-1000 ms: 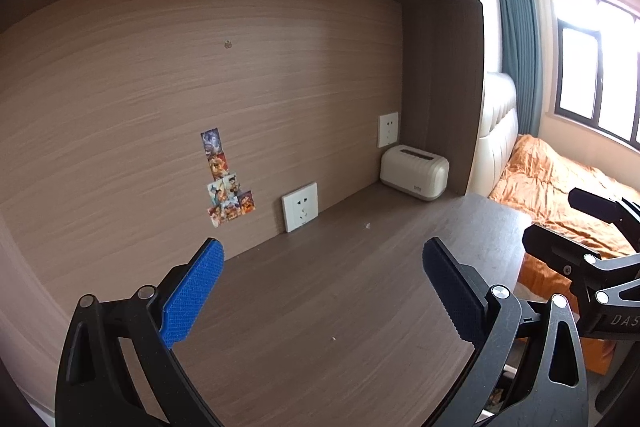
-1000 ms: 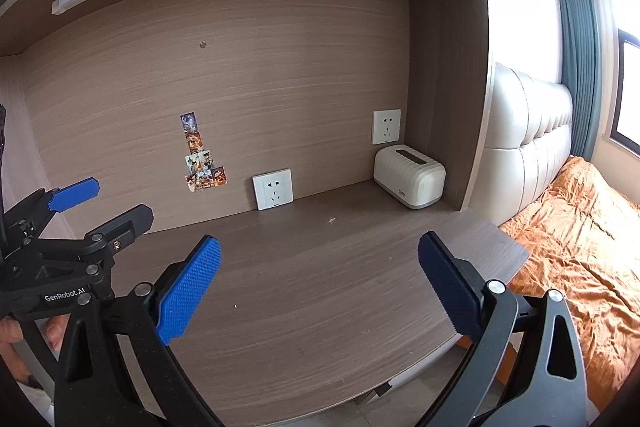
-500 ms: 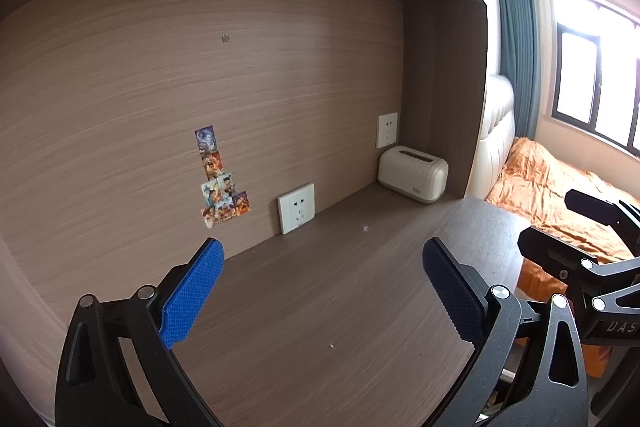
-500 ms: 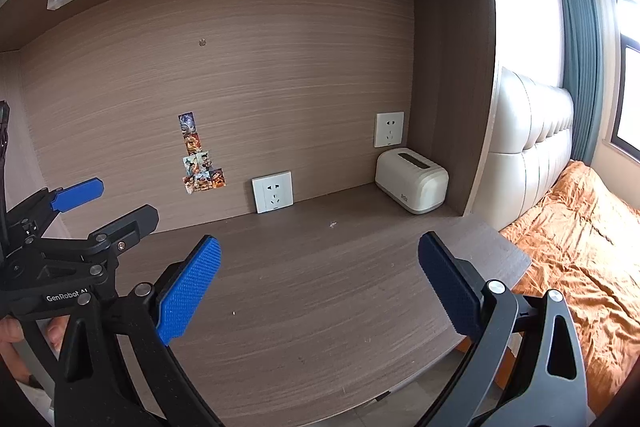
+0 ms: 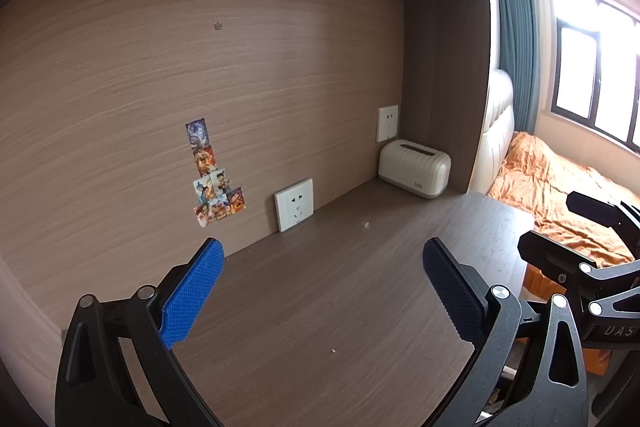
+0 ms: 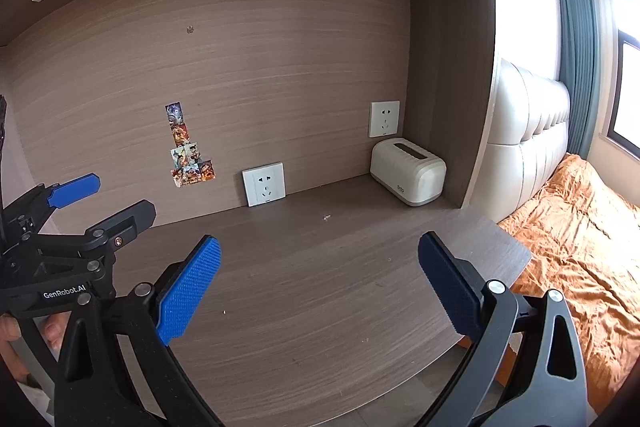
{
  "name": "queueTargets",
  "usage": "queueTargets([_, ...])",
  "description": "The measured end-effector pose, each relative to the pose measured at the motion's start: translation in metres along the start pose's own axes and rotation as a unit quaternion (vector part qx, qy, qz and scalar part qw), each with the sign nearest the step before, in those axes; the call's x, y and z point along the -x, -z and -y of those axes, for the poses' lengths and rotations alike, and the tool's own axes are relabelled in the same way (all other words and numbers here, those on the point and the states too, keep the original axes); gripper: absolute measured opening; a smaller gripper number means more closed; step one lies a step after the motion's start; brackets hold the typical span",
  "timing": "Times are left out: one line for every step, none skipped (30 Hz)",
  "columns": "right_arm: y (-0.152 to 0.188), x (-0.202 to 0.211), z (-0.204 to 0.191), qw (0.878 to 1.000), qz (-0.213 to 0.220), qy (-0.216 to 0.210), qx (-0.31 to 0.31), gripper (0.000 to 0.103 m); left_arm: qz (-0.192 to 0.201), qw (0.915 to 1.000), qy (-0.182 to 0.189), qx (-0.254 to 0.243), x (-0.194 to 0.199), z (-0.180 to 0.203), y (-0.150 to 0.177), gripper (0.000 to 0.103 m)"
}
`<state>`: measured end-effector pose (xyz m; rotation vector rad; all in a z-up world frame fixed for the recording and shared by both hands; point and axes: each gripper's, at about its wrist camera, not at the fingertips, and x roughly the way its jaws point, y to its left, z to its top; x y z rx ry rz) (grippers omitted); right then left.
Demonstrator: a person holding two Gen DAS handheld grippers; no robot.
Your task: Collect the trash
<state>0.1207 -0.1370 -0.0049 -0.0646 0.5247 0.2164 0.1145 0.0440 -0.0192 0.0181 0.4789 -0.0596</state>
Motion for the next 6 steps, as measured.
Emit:
queueTargets([-0.0009, -0.0016, 0.0010, 1.000, -0.001, 0.000, -0.001, 0.098, 0.000, 1.0000, -0.001, 0.001, -0.0011, -0.0004, -0.0003, 0.098])
queueTargets([-0.0013, -0.0029, 0.0012, 1.000, -0.001, 0.001, -0.002, 0.098, 0.001, 1.0000, -0.002, 0.001, -0.0019, -0.0006, -0.0007, 0.098])
queueTargets([-0.0016, -0.0035, 0.0018, 1.000, -0.002, 0.001, -0.003, 0.098, 0.001, 1.0000, -0.002, 0.002, -0.0023, -0.0012, -0.0008, 0.098])
queueTargets([-0.0019, -0.0043, 0.0020, 1.000, -0.002, 0.001, -0.003, 0.098, 0.002, 1.0000, -0.004, 0.003, -0.0021, -0.0015, -0.0007, 0.098])
queueTargets([-0.0024, -0.0051, 0.0020, 1.000, -0.001, 0.001, -0.002, 0.098, 0.003, 1.0000, -0.005, 0.003, -0.0024, -0.0020, -0.0010, 0.098])
queueTargets([-0.0030, -0.0054, 0.0017, 1.000, 0.000, 0.001, -0.003, 0.098, 0.004, 1.0000, -0.005, 0.002, -0.0032, -0.0026, -0.0014, 0.098])
